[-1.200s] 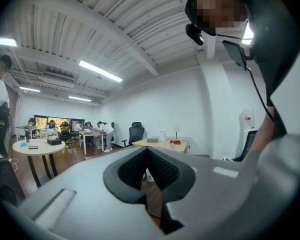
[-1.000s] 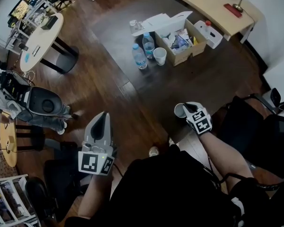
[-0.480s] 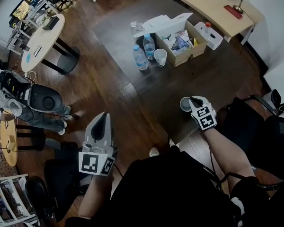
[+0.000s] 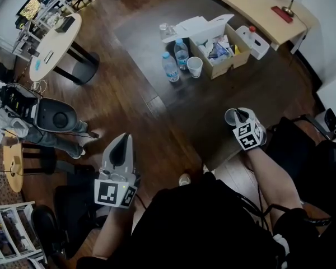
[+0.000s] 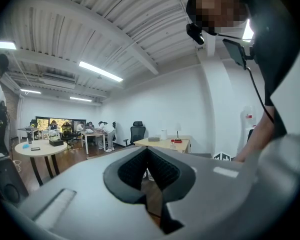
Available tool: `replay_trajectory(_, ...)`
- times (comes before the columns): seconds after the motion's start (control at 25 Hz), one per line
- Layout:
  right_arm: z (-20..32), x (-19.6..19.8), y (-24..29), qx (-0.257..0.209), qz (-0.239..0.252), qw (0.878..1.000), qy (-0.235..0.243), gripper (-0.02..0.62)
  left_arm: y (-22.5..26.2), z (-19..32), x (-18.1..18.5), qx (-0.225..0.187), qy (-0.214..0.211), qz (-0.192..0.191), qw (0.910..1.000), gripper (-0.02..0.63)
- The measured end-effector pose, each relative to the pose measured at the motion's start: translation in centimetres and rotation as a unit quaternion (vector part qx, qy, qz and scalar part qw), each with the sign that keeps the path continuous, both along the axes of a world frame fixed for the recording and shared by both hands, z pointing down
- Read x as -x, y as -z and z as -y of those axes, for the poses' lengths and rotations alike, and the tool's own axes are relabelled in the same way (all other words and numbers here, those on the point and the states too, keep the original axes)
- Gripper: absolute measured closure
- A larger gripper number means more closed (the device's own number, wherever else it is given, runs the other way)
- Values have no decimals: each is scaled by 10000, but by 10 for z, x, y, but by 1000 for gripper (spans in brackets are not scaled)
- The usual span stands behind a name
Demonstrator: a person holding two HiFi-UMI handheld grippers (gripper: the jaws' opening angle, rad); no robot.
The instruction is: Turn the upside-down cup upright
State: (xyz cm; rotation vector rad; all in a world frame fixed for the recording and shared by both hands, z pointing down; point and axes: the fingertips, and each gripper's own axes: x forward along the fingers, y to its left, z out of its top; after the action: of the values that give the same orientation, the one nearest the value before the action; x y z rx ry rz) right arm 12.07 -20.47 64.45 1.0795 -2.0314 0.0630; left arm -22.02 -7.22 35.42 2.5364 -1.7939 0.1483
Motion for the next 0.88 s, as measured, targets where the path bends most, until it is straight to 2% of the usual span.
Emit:
replay_trajectory(0.28,-17,32,-3,-12,64,9994,351,560,2,4,-2,-13,-40,41,10000,606)
replay_trajectory(0.52,-34,51,-6,167,548,9982,185,545,5,6,-6,-83,-101,41,9999,606)
replay_trajectory(0.72,-54,68,-20,375,622,9970,281,537,7,6,-5,-83,-103,45,9999,606)
replay_trajectory(0.88,-58,74,-25,345,720,9966,198,537,8,3,-4,-94,-101,56,9999,606)
